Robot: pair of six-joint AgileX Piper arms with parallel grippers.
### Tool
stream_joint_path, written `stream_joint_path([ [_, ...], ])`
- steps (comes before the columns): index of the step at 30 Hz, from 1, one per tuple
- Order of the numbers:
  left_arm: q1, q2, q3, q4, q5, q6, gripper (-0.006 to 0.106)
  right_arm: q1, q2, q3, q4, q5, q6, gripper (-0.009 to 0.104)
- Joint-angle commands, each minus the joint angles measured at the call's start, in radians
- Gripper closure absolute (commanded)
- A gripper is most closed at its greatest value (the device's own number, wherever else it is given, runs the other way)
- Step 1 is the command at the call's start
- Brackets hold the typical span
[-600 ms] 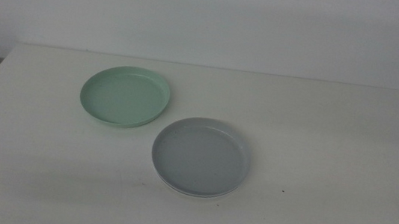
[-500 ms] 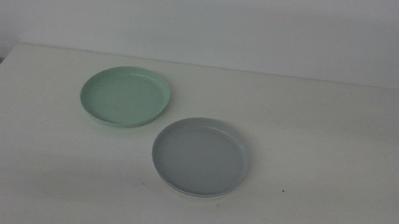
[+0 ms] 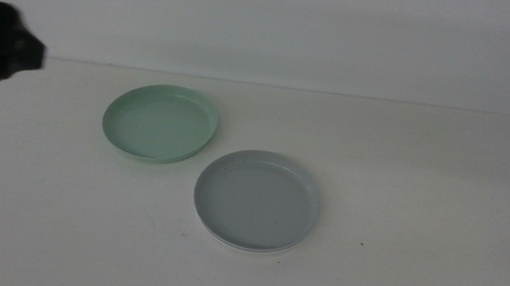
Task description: Stack the three bowls on top of each other.
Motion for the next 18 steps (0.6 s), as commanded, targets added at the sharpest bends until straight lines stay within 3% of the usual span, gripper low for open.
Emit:
stream_joint_path([
  [1, 0.001, 0.135, -0.091, 0.0, 0.085, -0.02, 0.007, -0.005, -0.003, 0.004, -0.004, -0.016, -0.003, 0.007],
  [4, 0.001, 0.29, -0.172, -0.026, 0.053, -0.012, 0.007, -0.005, -0.003, 0.004, -0.004, -0.016, -0.003, 0.007],
  [10, 0.018, 0.633, -0.434, 0.027, 0.104, -0.07, 0.007, -0.005, -0.003, 0.004, -0.004, -0.016, -0.003, 0.007],
  [18, 0.018, 0.959, -0.602, 0.043, 0.044, -0.079, 0.007, -0.005, -0.003, 0.004, -0.004, -0.016, -0.003, 0.007],
])
